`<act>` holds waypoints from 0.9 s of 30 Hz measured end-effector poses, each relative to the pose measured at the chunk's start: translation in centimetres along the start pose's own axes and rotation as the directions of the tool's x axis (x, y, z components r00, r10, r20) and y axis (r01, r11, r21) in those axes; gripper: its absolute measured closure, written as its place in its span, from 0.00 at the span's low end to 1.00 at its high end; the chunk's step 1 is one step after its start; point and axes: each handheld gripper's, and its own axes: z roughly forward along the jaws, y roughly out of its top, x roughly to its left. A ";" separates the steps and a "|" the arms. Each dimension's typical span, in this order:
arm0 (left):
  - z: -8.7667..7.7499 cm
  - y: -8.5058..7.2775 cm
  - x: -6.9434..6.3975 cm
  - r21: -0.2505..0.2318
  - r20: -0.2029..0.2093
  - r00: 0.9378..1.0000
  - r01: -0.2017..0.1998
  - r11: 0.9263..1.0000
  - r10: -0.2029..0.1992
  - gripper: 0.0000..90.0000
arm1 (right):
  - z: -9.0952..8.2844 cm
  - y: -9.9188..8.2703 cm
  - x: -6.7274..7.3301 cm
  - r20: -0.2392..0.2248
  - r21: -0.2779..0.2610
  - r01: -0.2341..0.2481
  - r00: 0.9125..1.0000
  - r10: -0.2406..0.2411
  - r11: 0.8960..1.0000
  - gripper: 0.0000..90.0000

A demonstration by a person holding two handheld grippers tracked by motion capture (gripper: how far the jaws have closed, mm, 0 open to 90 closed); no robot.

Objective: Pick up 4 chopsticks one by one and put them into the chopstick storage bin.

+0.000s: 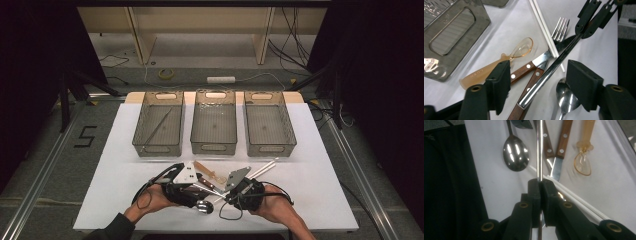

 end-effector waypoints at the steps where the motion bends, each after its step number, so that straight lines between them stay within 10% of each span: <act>1: 0.0 0.0 0.0 0.002 0.008 1.000 -0.007 1.000 0.007 0.43 | 0.0 0.0 0.0 -0.003 0.004 0.007 1.000 -0.007 1.000 0.96; 17: -0.1 0.2 -0.9 0.066 0.065 0.993 -0.104 0.992 0.100 0.68 | -0.1 0.2 0.3 -0.038 0.004 0.057 0.998 -0.056 0.998 0.96; 27: -0.6 0.4 -1.5 0.091 0.153 0.972 -0.195 0.977 0.180 0.83 | -0.3 0.0 0.7 -0.054 0.005 0.158 0.986 -0.157 0.987 0.95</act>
